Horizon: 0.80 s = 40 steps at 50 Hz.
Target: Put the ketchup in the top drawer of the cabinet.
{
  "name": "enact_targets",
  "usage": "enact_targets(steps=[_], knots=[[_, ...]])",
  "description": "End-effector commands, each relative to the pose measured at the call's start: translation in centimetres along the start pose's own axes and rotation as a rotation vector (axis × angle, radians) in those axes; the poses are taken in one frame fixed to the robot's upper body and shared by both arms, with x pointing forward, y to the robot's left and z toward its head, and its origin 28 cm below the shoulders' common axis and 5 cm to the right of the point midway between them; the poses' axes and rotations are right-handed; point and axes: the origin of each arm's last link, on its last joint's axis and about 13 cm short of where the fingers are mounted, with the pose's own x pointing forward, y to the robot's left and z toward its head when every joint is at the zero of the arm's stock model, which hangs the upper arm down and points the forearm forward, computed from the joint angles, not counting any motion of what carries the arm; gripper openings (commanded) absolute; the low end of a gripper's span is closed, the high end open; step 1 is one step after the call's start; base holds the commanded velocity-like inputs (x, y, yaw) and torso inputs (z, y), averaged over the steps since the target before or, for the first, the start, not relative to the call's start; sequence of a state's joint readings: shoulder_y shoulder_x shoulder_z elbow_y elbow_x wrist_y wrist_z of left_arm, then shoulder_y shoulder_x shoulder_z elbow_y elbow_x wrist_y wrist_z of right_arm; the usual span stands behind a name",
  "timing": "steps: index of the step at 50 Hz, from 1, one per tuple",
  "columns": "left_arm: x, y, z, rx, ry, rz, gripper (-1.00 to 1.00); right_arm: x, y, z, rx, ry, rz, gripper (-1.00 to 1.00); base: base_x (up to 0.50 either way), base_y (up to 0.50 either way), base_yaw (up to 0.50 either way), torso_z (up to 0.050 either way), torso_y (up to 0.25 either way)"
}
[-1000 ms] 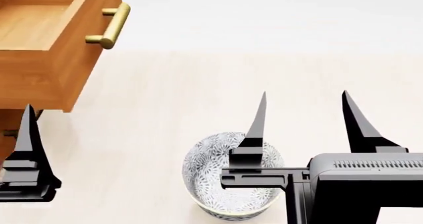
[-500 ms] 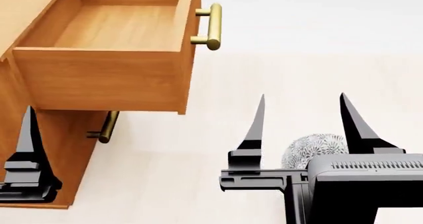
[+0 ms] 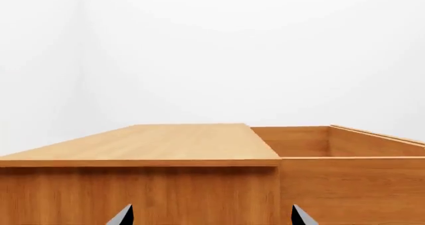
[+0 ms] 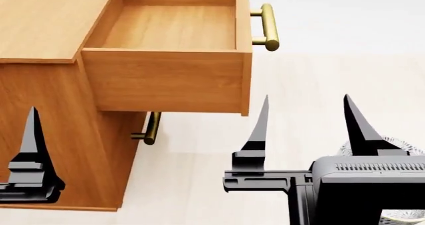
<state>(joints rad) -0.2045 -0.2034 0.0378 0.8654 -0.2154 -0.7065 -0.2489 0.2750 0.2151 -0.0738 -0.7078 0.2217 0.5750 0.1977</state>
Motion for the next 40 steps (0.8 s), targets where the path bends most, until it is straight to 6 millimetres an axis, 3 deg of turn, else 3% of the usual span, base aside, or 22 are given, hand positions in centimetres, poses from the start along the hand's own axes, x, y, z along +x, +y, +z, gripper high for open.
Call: enact_targets(steps=[1,13,20,30,40], knots=[[0.1,0.0,-0.2,0.001,0.003,0.001,1.00,0.1,0.0,-0.1,0.000,-0.003,0.001,1.00,0.00,0.00,0.00,0.000,0.000],[0.0,0.0,-0.2,0.004,0.005,0.002,1.00,0.1,0.0,-0.1,0.014,0.011,0.014,1.00,0.00,0.00,0.00,0.000,0.000],[0.1,0.0,-0.4,0.003,0.010,0.002,1.00,0.1,0.0,-0.1,0.023,0.012,0.014,1.00,0.00,-0.45,0.00,0.000,0.000],[0.2,0.0,-0.3,0.004,0.010,0.004,1.00,0.0,-0.1,0.2,0.017,-0.030,0.029,1.00,0.00,0.00,0.00,0.000,0.000],[0.2,0.2,-0.8,0.013,0.015,0.017,1.00,0.2,-2.6,0.7,-0.029,-0.028,0.023,1.00,0.00,0.00,0.00,0.000,0.000]])
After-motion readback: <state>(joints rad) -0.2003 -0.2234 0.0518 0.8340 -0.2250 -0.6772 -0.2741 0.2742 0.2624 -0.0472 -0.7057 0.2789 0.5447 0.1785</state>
